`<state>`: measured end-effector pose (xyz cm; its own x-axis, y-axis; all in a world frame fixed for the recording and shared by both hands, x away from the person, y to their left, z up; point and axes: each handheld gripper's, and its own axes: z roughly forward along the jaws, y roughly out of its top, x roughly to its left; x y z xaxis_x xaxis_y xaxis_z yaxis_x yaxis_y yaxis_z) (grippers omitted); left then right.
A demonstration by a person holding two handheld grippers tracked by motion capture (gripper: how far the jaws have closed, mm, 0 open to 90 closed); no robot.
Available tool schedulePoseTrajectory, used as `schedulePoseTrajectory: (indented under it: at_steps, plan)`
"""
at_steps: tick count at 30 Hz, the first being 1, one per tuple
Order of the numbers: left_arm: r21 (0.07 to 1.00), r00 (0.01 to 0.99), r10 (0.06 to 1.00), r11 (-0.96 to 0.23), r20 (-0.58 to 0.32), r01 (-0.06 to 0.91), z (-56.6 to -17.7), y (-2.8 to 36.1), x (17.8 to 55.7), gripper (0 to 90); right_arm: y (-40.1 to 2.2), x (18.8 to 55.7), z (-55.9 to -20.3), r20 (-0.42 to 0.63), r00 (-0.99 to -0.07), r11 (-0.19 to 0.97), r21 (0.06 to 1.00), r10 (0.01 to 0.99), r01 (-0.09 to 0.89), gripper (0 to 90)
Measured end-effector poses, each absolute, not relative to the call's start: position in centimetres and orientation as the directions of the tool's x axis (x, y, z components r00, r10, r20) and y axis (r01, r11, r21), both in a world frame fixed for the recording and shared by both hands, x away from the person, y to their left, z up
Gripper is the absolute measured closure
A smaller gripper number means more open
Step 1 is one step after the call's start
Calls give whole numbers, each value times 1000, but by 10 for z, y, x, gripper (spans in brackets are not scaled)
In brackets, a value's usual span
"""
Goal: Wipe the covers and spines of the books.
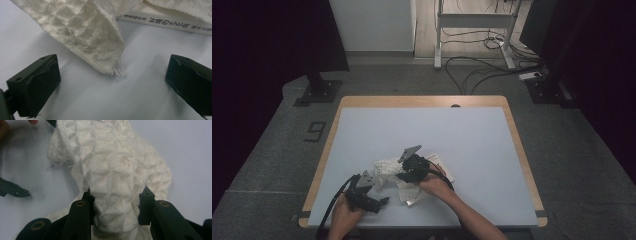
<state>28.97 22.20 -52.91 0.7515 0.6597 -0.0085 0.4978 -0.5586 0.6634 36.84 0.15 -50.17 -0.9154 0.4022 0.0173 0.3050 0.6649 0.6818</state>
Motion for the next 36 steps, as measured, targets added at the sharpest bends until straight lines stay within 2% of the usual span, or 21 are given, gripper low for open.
schedulePoseTrajectory:
  at_steps: [10, 25, 36]
  plan:
    - [662, 753, 658, -561, -7, 497, -529, 222, 290, 0, -1, 368, -494, 22, -924, 666, 686, 383, 293, 623]
    - [663, 752, 659, -560, -7, 497, -529, 222, 290, 0, -9, 372, -451, 6, -921, 631, 727, 388, 271, 620]
    - [664, 752, 660, -559, -8, 497, -529, 222, 290, 0, -26, 375, -443, -3, -909, 624, 728, 416, 284, 617]
